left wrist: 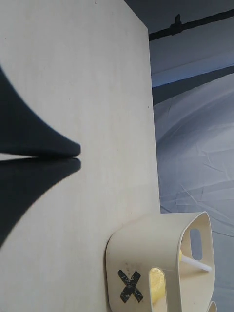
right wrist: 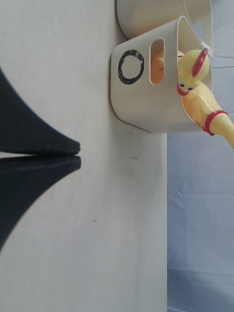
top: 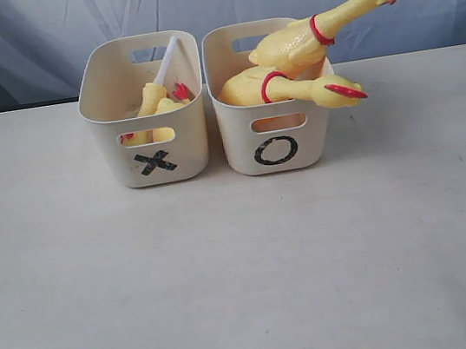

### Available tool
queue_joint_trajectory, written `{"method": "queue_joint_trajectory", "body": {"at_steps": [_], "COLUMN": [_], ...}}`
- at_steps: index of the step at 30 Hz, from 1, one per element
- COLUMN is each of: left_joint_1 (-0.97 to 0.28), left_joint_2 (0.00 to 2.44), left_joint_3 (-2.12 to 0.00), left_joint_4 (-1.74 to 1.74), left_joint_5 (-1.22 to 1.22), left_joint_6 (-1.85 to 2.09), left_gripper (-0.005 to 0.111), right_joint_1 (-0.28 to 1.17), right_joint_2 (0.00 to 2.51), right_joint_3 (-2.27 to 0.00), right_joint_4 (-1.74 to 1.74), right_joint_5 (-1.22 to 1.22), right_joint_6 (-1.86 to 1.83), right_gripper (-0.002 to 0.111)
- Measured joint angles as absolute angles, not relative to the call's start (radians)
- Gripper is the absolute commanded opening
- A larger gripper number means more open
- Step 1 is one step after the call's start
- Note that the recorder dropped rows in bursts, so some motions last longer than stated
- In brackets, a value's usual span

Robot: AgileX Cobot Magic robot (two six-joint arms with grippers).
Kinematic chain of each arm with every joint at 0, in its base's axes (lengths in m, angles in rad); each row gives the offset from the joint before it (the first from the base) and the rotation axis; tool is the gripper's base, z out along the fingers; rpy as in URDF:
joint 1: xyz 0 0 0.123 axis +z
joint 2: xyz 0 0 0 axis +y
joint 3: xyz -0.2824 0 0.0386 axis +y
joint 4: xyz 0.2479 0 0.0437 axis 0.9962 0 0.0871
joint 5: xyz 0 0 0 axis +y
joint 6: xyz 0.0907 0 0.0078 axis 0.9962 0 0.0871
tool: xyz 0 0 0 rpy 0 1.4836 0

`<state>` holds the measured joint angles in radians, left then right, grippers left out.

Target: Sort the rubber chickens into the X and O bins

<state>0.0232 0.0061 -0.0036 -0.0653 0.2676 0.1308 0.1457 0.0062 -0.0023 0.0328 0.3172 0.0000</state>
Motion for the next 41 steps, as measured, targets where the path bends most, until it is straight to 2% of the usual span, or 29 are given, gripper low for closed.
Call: {"method": "queue_joint_trajectory", "body": {"at_steps": [41], "left_joint_1": [0.023], "left_joint_2": [0.006], "left_joint_3": [-0.004], "left_joint_4": [-0.065], "left_joint_5": [0.245], "left_joint_6": [0.131], "left_gripper": [0.0], "right_joint_1": [0.146], "right_joint_2": [0.006], "right_joint_3": [-0.002], "right_joint_4": [0.034], "right_joint_5": [0.317], "right_joint_6": [0.0], "right_gripper": [-0.001]}}
